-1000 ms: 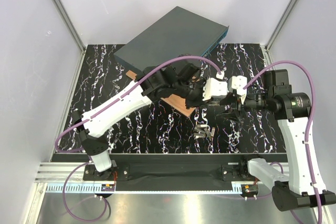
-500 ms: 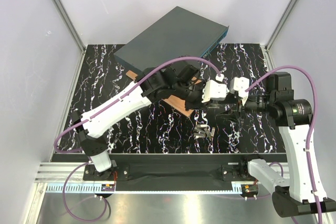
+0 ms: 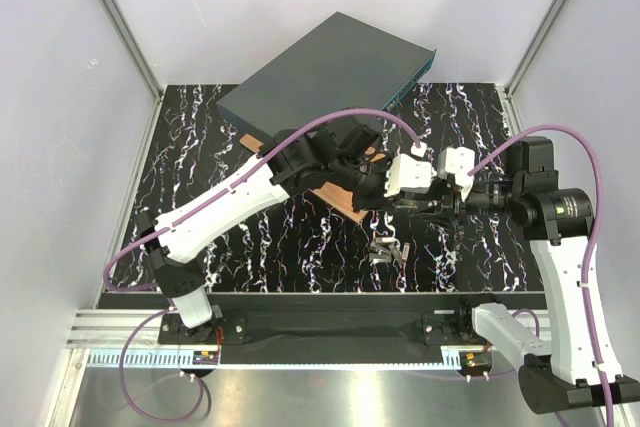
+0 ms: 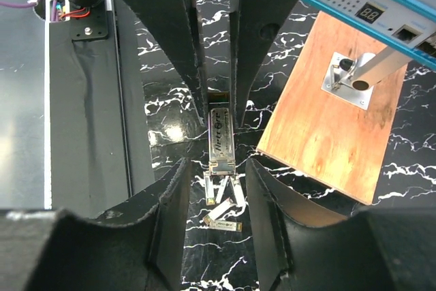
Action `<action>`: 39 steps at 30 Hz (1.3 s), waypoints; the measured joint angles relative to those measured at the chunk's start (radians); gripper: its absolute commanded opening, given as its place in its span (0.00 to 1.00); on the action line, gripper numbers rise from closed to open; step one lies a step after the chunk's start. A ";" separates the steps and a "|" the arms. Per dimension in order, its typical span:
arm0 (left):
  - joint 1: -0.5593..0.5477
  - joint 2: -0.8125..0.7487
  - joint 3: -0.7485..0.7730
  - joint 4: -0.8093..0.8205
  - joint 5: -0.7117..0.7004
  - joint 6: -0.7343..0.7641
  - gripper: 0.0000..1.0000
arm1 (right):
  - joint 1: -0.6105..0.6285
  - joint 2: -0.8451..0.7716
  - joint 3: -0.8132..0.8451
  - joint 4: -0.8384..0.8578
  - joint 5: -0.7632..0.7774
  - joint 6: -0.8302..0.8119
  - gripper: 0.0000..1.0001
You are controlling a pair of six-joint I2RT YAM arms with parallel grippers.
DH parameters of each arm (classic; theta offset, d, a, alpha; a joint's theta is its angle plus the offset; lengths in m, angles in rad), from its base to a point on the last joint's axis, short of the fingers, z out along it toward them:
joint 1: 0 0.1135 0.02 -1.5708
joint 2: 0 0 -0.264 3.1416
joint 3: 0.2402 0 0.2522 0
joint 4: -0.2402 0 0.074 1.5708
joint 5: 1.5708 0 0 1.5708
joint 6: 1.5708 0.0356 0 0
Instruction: Insert the plug into the switch port
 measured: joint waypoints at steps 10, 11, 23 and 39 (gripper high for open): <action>0.000 0.000 0.000 0.000 0.003 -0.001 0.00 | 0.001 0.028 0.000 -0.033 0.003 -0.042 0.29; 0.000 0.000 0.000 0.000 0.003 -0.001 0.00 | 0.001 0.029 0.000 -0.033 0.005 -0.043 0.25; 0.041 -0.045 -0.062 0.059 0.024 -0.082 0.48 | 0.002 -0.008 -0.004 0.050 0.010 0.058 0.00; 0.219 -0.352 -0.307 0.402 0.241 -0.303 0.65 | 0.003 -0.040 -0.051 0.578 -0.150 0.603 0.00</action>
